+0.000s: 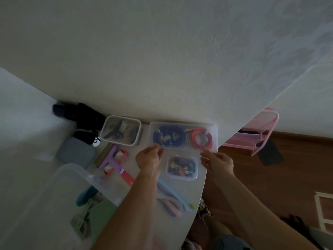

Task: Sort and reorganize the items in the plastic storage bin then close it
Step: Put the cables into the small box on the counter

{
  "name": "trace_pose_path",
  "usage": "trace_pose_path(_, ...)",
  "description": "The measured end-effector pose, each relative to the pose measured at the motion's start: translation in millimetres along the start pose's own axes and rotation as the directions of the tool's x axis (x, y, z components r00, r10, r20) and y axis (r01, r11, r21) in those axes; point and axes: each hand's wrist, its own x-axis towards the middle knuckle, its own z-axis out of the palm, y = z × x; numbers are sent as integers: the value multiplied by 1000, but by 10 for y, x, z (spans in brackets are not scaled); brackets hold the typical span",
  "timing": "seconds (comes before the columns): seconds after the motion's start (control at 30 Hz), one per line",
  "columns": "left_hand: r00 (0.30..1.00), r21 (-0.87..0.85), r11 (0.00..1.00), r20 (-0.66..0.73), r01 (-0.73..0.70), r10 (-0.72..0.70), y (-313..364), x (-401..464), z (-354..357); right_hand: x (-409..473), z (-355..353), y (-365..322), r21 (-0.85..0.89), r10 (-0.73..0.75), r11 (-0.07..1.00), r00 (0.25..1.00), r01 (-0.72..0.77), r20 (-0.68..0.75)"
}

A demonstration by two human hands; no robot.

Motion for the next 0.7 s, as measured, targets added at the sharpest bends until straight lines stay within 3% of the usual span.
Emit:
trace_pose_path(0.03,997,174,982,-15,-68,72,34,-16,18,-13,-9,-24,-113,-25,993,999,20,-41)
trace_pose_path(0.07,982,429,889,-23,-162,190,58,-35,19,-29,-34,-47,-276,-95,959,991,66,-95)
trace_pose_path(0.1,938,676,683,34,-276,345,65,-41,5,-42,-72,-72,-454,-232,878,964,150,-131)
trace_pose_path(0.13,850,814,412,175,-409,497,69,-39,-15,-52,-123,-88,-624,-417,732,904,272,-94)
trace_pose_path(0.2,624,786,-58,530,-615,574,100,10,-83,-28,-220,-130,-820,-686,245,690,517,230)
trace_pose_path(0.27,424,603,-415,787,-681,448,87,118,-130,98,-252,-191,-753,-642,-239,482,613,596)
trace_pose_path(0.33,357,474,-633,880,-613,313,153,152,-122,234,-218,-235,-624,-542,-474,352,621,763)
trace_pose_path(0.4,378,355,-775,911,-522,163,190,154,-84,337,-181,-250,-571,-534,-556,267,604,802)
trace_pose_path(0.5,354,208,-919,932,-334,82,197,141,-73,423,-194,-190,-530,-564,-598,154,601,811)
trace_pose_path(0.6,368,129,-968,929,-216,42,218,45,-50,456,-209,-102,-528,-609,-606,80,595,789)
trace_pose_path(0.7,393,111,-971,919,-210,20,226,-6,-40,451,-204,-55,-535,-616,-605,80,589,784)
